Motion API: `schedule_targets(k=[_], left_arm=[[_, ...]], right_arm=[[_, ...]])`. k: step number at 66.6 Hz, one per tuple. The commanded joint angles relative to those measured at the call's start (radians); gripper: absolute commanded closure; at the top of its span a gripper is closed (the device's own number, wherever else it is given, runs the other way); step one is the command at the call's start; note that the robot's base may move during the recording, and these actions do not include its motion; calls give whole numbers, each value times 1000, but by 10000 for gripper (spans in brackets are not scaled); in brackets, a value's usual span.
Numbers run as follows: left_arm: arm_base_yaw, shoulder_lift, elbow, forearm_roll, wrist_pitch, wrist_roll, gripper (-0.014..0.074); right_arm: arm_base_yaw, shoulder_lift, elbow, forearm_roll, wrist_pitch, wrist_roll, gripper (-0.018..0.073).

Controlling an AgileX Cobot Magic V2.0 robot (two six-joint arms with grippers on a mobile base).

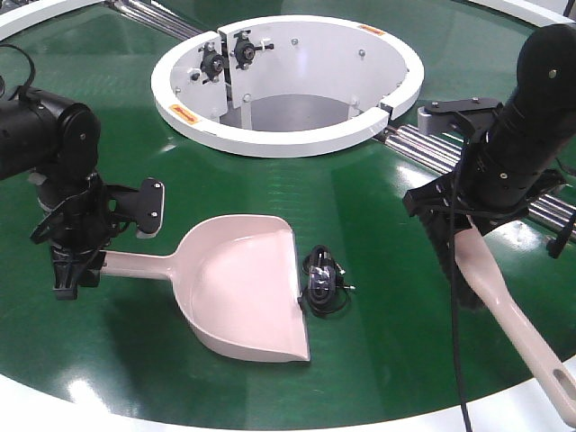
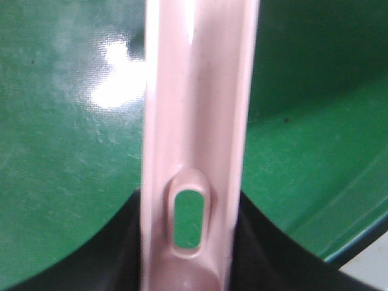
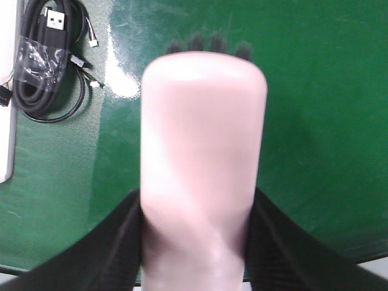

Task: Clean and inspect green conveyor with broom and dustpan

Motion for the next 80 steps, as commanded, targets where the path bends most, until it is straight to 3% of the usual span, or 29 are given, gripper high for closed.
schedule_targets(k=[1, 80], left_arm=[[-8, -47, -31, 2, 33, -13, 603], [-8, -47, -31, 2, 33, -13, 603]], right_arm=[[-3, -45, -25, -2, 50, 0, 563], [-3, -45, -25, -2, 32, 0, 563]])
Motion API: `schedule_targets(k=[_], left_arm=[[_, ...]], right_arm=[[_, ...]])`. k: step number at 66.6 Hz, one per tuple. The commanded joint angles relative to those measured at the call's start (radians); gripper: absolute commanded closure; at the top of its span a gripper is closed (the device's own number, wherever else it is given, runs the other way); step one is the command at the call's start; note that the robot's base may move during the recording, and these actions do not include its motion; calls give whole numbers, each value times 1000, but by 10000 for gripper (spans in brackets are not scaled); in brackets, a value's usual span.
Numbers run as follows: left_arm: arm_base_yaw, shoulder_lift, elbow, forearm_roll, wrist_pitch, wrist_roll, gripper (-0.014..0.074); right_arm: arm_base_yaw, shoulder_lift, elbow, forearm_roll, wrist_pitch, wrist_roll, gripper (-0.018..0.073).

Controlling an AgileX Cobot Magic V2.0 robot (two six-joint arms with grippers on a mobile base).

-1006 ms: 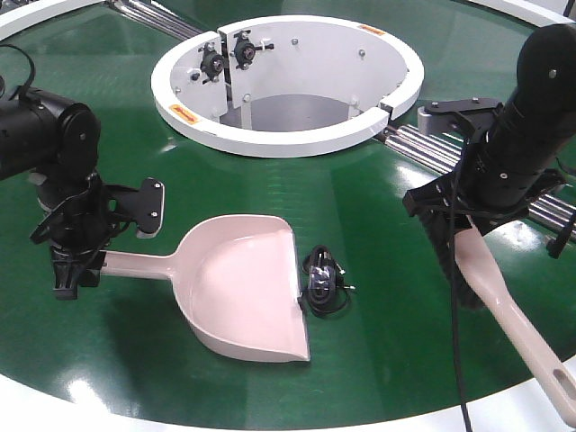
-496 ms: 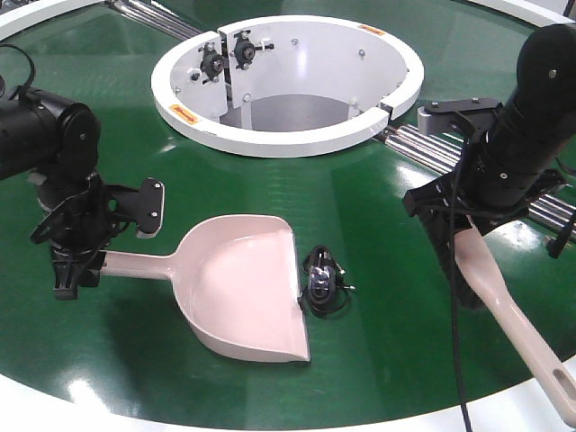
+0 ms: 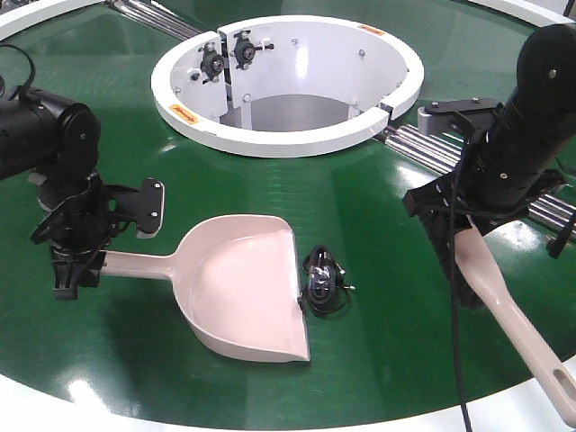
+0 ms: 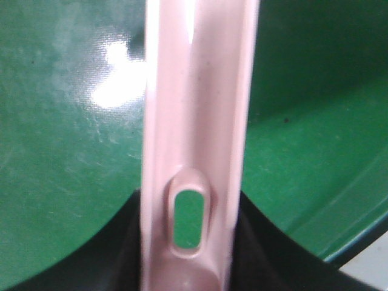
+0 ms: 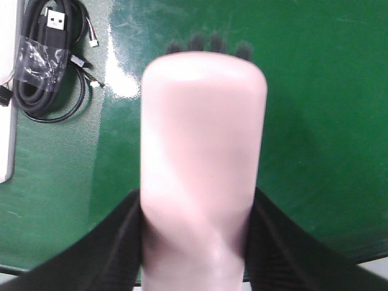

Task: Clean and inspect green conveyor with broom and dustpan

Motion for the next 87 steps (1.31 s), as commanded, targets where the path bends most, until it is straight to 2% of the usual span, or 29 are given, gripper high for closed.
schedule_targets(k=[1, 28, 43, 56, 87], left_arm=[[-8, -47, -31, 2, 33, -13, 603], [-8, -47, -31, 2, 33, -13, 603], [-8, -47, -31, 2, 33, -13, 603], [-8, -47, -31, 2, 33, -13, 603], [-8, -47, -31, 2, 33, -13, 603]], right_arm=[[-3, -45, -25, -2, 32, 0, 563], [-3, -33, -26, -9, 5, 11, 563], [-3, 101, -133, -14, 50, 26, 563], [-2, 220, -230, 42, 50, 27, 563], [38, 373, -252, 155, 50, 26, 563]])
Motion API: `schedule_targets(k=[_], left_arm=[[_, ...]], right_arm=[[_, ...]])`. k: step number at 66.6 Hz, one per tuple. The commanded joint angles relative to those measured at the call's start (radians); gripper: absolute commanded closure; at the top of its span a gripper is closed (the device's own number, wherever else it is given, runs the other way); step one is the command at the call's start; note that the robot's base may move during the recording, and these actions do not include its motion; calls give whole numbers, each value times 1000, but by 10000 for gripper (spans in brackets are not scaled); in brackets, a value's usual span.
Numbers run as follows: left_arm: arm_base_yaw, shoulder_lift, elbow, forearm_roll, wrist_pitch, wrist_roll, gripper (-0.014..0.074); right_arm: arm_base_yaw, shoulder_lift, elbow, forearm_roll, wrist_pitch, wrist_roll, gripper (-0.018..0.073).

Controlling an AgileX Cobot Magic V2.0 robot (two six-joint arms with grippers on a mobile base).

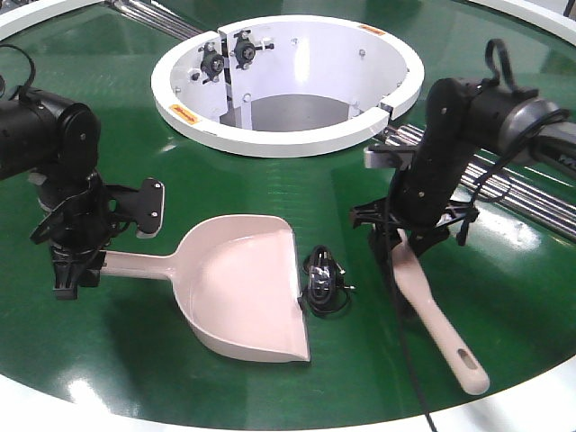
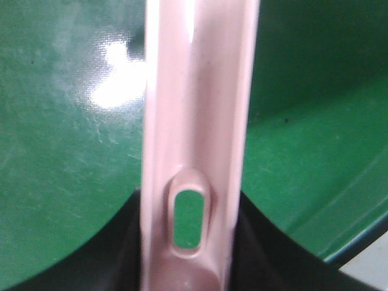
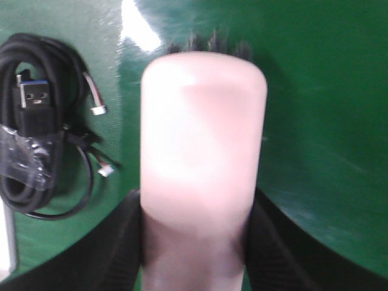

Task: Clean and inspect green conveyor with broom and dustpan
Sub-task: 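Sweep the black cable into the dustpan with the brush in the right gripper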

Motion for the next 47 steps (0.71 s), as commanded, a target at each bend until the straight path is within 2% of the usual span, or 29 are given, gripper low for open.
schedule_targets(k=[1, 32, 47], left_arm=[[-8, -47, -31, 2, 33, -13, 603], [-8, -47, -31, 2, 33, -13, 603], [-8, -47, -31, 2, 33, -13, 603]], right_arm=[[15, -19, -48, 46, 62, -2, 563], [143, 137, -252, 265, 63, 5, 563], [201, 154, -338, 315, 62, 18, 563]])
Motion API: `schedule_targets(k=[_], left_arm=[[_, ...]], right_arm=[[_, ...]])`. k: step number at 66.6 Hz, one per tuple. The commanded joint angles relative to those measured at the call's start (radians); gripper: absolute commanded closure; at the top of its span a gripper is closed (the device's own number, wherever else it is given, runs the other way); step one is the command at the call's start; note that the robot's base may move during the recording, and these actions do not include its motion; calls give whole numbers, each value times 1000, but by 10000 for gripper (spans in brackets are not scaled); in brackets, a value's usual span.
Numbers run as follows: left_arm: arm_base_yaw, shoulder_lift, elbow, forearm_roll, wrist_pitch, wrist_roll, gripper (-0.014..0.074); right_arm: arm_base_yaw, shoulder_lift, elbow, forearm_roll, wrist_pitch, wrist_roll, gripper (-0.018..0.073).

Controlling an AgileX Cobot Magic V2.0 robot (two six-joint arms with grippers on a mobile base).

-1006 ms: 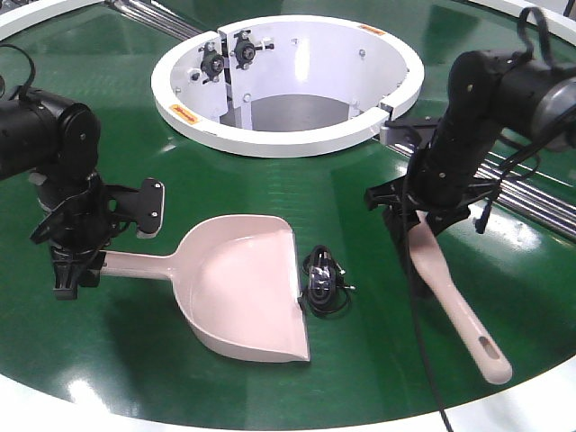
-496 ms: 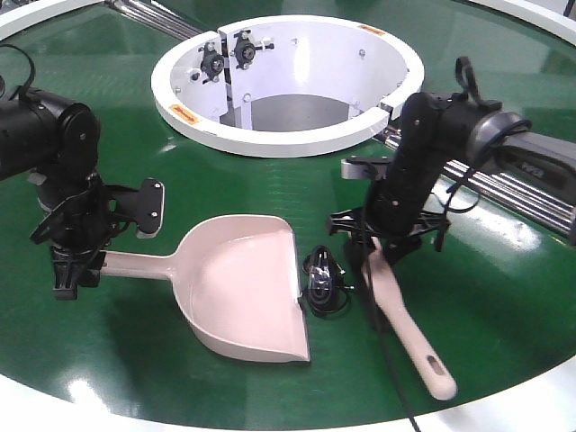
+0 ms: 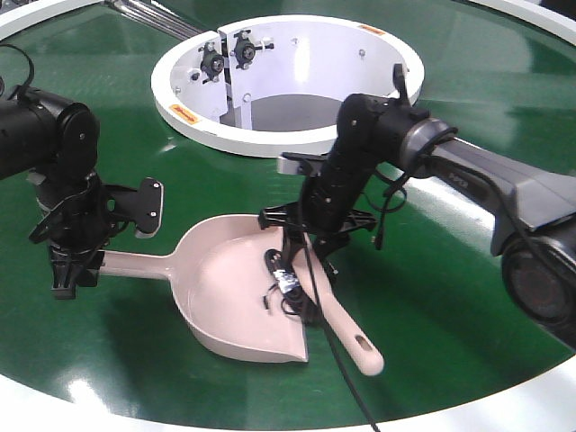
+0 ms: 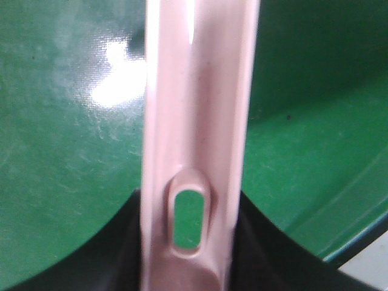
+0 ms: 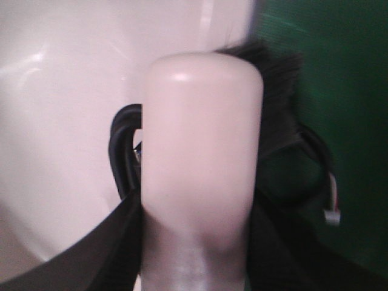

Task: Clean and inspect green conveyor with broom and dustpan
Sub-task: 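Sweep the black cable into the dustpan with the brush in the right gripper, then lift the brush away and lower it back to its spot with the right gripper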

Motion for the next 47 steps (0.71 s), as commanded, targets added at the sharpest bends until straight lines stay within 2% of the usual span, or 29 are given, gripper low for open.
schedule_targets(k=[1, 28, 47], left_arm=[[-8, -47, -31, 0, 33, -13, 603], [-8, -47, -31, 0, 33, -13, 603], [-8, -47, -31, 0, 33, -13, 603]], right_arm=[[33, -58, -62, 106, 52, 14, 563], [47, -92, -146, 103, 52, 38, 563], [17, -199, -146, -29, 52, 38, 563]])
